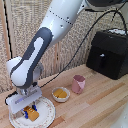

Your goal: Bring your hand's grasp to the bread. Hold the bread tenderly using the grip of your hand. Carefully pick up the bread and hover it over the white plate. Politely place it atop the plate.

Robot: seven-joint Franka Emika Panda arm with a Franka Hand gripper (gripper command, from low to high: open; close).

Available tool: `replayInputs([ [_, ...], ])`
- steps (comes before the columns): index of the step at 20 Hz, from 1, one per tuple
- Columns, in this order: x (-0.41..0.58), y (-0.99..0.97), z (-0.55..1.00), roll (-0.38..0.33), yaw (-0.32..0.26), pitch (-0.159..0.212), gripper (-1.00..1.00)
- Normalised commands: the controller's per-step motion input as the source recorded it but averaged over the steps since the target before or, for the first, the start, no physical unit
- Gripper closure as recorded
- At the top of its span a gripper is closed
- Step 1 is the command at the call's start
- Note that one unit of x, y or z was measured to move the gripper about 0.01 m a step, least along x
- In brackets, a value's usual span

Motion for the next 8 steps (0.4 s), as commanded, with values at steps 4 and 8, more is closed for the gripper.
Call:
replayInputs([
  [4,0.031,-0.01,0.44,0.013,-0.007,-0.023,-1.00],
  [8,0.059,-0.04,0.36,0.033,-0.005,-0.082,-1.00],
])
